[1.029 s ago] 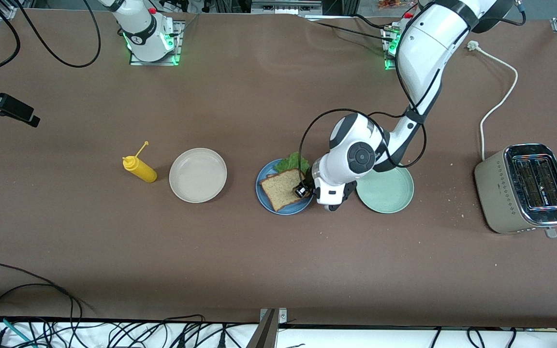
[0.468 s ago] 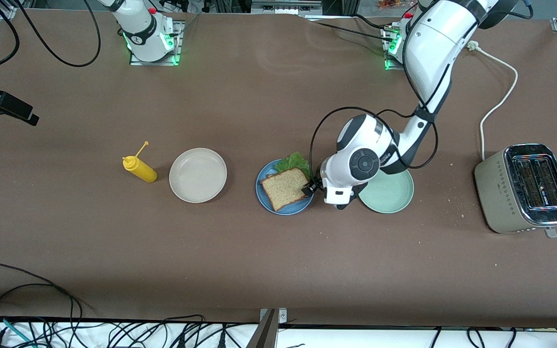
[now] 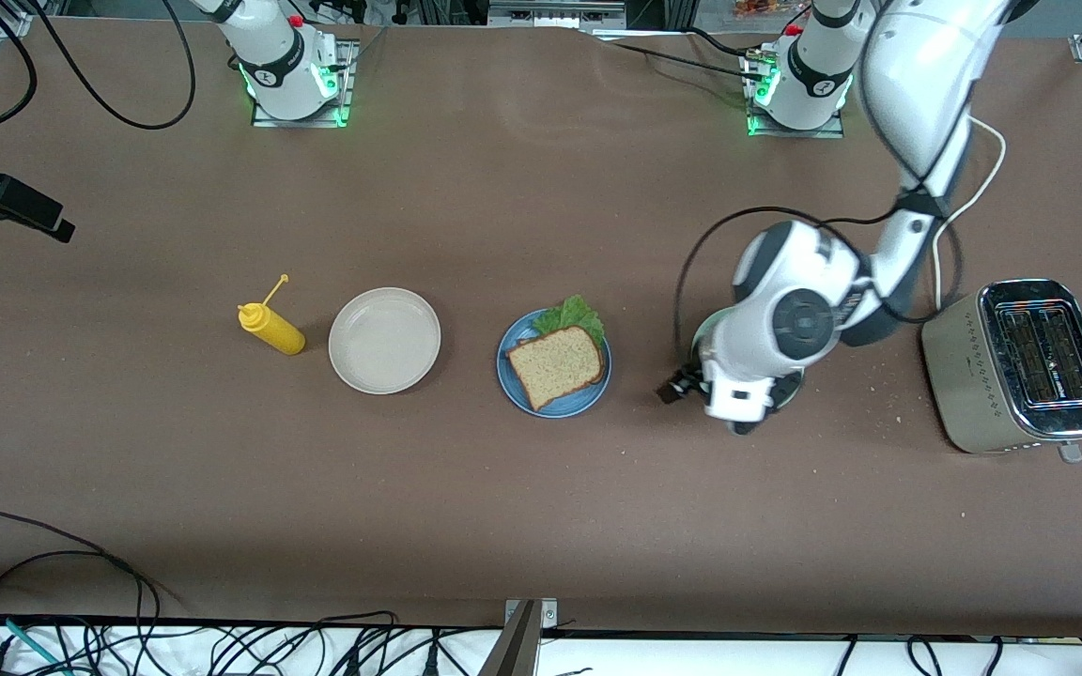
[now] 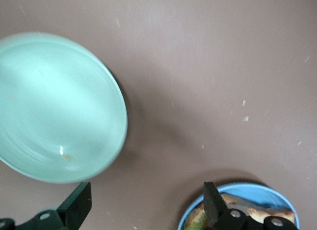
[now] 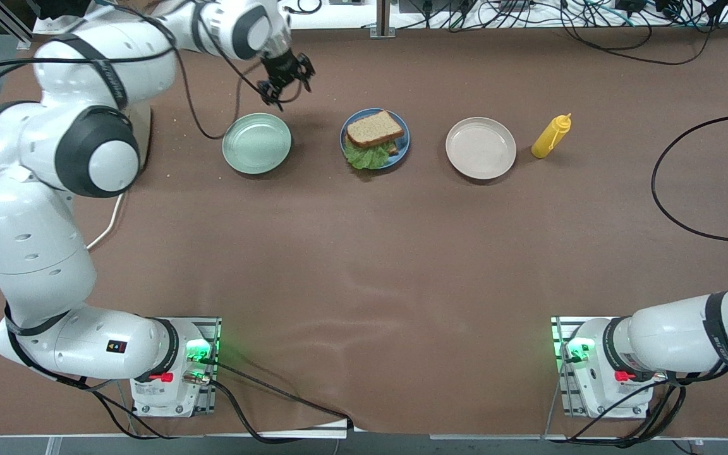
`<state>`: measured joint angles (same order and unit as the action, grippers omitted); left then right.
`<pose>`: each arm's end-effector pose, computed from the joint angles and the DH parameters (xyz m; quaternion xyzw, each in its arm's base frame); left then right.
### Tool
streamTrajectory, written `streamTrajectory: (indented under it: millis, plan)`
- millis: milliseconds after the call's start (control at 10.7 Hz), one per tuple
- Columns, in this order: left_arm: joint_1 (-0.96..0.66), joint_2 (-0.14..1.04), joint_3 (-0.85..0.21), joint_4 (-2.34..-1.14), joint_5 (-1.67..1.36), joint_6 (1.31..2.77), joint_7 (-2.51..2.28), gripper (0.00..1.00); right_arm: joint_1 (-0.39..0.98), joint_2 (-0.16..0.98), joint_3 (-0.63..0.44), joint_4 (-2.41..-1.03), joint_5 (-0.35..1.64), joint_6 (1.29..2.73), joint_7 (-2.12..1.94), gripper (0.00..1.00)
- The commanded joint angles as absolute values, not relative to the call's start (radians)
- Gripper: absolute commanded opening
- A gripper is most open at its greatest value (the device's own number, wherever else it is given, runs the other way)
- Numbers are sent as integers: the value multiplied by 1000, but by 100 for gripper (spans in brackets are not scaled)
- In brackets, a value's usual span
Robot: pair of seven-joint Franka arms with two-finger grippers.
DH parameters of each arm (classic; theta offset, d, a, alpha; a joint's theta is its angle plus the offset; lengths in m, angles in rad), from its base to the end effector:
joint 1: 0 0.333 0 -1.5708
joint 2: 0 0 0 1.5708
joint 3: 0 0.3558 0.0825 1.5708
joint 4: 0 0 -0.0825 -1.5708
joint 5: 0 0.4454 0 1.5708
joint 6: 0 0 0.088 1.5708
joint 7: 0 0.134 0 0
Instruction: Make sandwich in blue plate with both arms
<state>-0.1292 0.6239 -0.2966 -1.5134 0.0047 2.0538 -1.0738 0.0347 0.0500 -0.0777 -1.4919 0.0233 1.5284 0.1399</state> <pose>0.7166 -0.2893 0.2802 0.9367 0.3386 -0.0786 0.0422 0.6288 -0.0226 0.6445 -0.9958 0.0909 0.0071 0.0094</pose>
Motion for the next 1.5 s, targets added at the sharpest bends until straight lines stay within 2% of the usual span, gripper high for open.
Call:
streamTrajectory:
  millis: [0,561,935,1403]
  plan:
    - [-7,526,-301,-1511,99,1973,-817,97,38,31,-75,-1480,20,1509,152,100]
    - [122,518,-293,-1336,173,1792,-366,100,38,31,-60,-1480,20,1509,152,100]
    - [164,523,-293,-1283,169,1735,-172,100,38,31,-60,-1480,21,1509,155,100]
    - [209,526,-296,-1261,126,1730,-48,100,38,31,-54,-1480,20,1509,153,100]
